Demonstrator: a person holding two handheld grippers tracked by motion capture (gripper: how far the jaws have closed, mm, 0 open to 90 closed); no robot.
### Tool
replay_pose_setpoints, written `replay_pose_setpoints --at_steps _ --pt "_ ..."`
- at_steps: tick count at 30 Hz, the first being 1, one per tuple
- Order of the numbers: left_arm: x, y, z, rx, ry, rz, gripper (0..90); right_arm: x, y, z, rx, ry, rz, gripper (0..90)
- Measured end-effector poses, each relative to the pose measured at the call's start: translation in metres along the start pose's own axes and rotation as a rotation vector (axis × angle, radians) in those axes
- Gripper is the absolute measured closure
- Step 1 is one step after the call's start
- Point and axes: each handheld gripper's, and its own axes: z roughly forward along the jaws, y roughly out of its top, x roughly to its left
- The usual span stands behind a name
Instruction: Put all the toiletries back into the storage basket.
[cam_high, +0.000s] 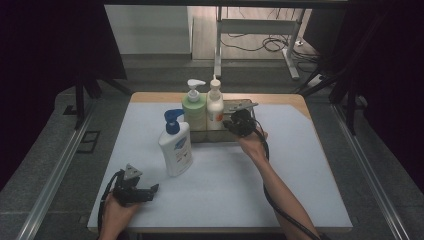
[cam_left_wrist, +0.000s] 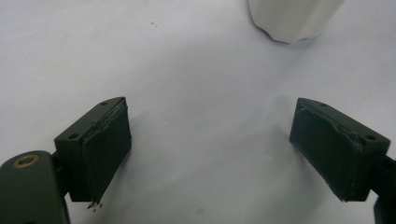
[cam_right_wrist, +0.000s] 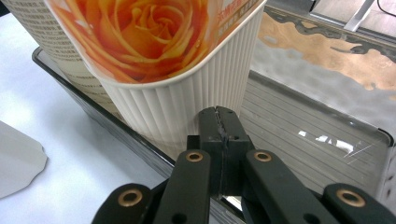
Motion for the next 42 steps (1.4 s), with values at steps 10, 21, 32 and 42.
replay_pose_setpoints --at_steps 10,21,32,42 --pt "0.0 0.0 0.0 0.0 0.0 0.0 12.2 0.0 0.0 0.0 0.007 -0.003 0.002 89.9" --pt "0.0 0.0 0.0 0.0 0.001 0.0 12.2 -0.002 0.002 -0.021 -0.037 -0.006 0.017 71.3" --pt "0.0 0.0 0.0 0.0 0.001 0.001 12.2 0.001 -0.004 -0.046 -0.081 0.039 0.022 46.6" --pt "0.0 0.0 0.0 0.0 0.001 0.001 12.2 0.01 -0.013 -0.065 -0.072 0.065 -0.048 27.6"
